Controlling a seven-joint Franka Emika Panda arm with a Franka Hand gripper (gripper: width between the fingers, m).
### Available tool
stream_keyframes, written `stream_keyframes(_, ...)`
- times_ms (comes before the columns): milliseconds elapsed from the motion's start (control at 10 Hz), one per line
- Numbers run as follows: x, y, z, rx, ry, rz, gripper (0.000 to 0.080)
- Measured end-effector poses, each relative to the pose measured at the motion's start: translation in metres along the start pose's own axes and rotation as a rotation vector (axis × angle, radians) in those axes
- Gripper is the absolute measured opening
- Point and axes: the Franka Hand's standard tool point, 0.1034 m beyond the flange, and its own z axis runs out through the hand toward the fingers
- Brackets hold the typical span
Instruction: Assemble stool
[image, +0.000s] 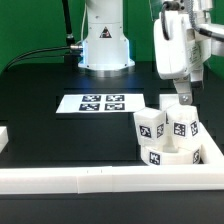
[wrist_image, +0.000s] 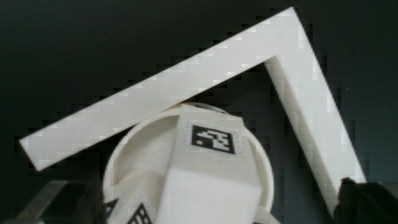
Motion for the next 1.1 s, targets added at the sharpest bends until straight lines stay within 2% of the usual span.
stream_keyframes(100,0.000,0.000,0.001,-0.025,0.000,-0.134,0.0649)
stream_keyframes(400,-0.008,-0.007,-0.004,-0.025,0.002,-0.418,0.0649)
stream_keyframes(800,-0.006,-0.007,-0.003,-0.027,0.007,-0.665,0.0649)
stream_keyframes(900,-0.008,-0.003,-0.002,-0.058,0.029,-0.822,0.0649)
stream_keyframes(1000,-0.014,-0.003,-0.002,-0.054,0.030,-0.915,0.0649)
stream_keyframes(1100,-0.019,-0.004,-0.002,-0.062,0.040,-1.071,0.0649)
